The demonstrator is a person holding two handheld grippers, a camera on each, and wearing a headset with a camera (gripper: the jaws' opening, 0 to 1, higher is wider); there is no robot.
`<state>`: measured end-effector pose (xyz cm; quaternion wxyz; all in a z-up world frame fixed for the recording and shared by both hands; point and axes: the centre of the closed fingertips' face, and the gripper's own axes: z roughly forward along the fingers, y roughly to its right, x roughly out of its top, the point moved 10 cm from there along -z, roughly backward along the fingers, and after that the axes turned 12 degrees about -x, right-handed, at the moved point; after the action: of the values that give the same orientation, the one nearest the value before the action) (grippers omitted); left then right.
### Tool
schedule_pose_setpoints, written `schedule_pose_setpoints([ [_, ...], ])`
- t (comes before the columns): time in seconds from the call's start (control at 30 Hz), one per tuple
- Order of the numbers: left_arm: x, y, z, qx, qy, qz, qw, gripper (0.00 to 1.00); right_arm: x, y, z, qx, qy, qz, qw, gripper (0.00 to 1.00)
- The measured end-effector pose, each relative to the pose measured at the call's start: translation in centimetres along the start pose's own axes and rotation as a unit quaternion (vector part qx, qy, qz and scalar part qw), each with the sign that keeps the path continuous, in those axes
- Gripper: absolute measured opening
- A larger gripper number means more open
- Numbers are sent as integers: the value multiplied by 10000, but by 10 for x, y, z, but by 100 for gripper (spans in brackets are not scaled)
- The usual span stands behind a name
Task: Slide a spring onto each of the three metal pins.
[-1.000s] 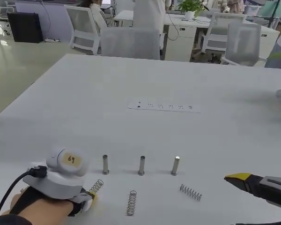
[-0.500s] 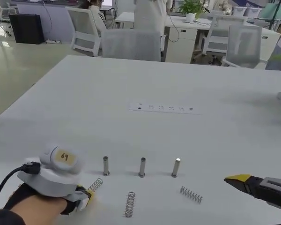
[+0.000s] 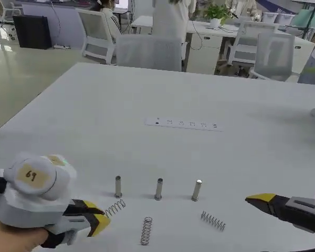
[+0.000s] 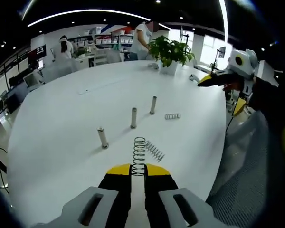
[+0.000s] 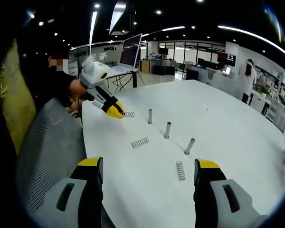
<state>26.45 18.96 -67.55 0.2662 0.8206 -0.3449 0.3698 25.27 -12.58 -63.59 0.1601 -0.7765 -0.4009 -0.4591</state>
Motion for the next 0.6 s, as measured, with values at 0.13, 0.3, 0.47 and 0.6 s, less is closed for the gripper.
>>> schedule_pose_setpoints([
  [0.13, 5, 5, -8, -174, 89, 281, 9994, 2, 2, 0, 0, 33, 16, -14, 10000, 77],
  [0.3, 8, 11, -17, -611, 247, 812, 9945, 2, 10, -1, 0, 117, 161, -1, 9998, 75],
  [0.47, 11, 27, -22, -1164, 376, 1458, 9817, 2, 18, -6, 1, 229, 244, -57, 9994, 74],
  [0.6, 13, 37, -23, -1365, 430, 1642, 9760, 2, 26, -11, 1, 364, 342, -107, 9987, 72],
])
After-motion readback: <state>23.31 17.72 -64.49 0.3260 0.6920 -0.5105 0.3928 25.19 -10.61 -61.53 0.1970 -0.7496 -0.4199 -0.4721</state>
